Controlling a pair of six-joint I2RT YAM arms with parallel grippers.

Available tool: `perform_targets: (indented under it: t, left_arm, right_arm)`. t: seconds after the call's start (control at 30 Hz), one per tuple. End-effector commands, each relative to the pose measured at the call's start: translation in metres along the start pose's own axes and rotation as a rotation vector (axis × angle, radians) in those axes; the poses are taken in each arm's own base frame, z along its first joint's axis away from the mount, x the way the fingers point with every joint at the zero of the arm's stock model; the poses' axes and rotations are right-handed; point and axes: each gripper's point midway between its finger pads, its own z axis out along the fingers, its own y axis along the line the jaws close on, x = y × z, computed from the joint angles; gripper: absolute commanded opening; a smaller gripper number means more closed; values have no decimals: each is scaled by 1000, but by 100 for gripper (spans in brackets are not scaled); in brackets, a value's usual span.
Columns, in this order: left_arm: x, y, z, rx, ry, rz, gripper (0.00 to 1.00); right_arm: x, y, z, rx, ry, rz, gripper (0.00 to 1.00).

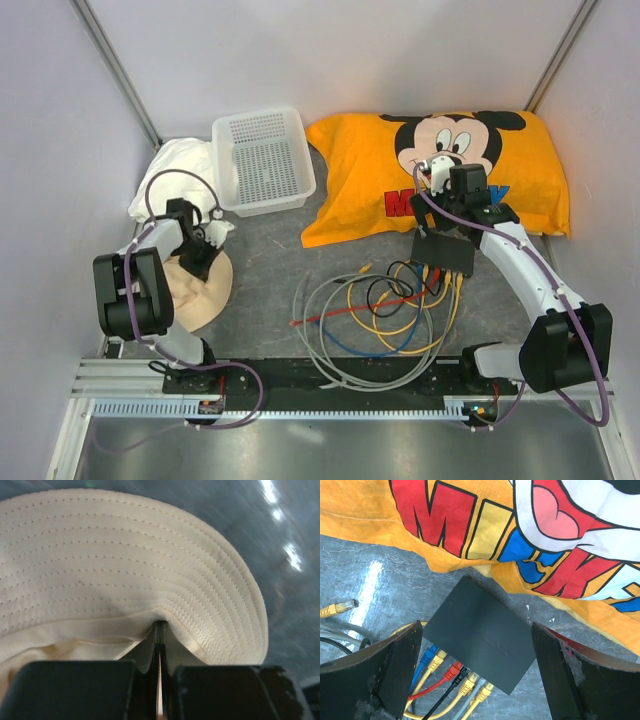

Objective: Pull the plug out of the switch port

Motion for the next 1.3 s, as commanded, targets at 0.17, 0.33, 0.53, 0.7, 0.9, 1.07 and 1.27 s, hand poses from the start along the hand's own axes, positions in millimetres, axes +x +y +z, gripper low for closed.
perform_targets:
  t: [0.17, 0.33, 0.53, 0.7, 0.9, 1.07, 1.27]
  left_arm:
    - [-140, 36, -115, -372, -495, -68, 14]
    - [-177, -77, -157, -151, -654, 125, 47]
    - [-157, -201, -136, 315, -723, 406, 70]
    - [-125, -229, -87, 387, -606, 505, 72]
    - [-114, -252, -67, 455, -569, 543, 72]
    - [-116, -257, -67, 465, -559, 535, 72]
    - [-127, -256, -79, 446, -579, 548, 72]
  right_arm:
    - [-2, -16, -7, 85, -4, -36, 98]
    - [37, -35, -7, 174, 122, -184, 98]
    - [100, -36, 0, 83, 320, -444, 98]
    - [114, -35, 5, 62, 371, -463, 98]
    - [110, -34, 21, 16, 388, -466, 98]
    - [101, -29, 41, -69, 386, -520, 98]
    - [100, -35, 58, -138, 440, -612, 98]
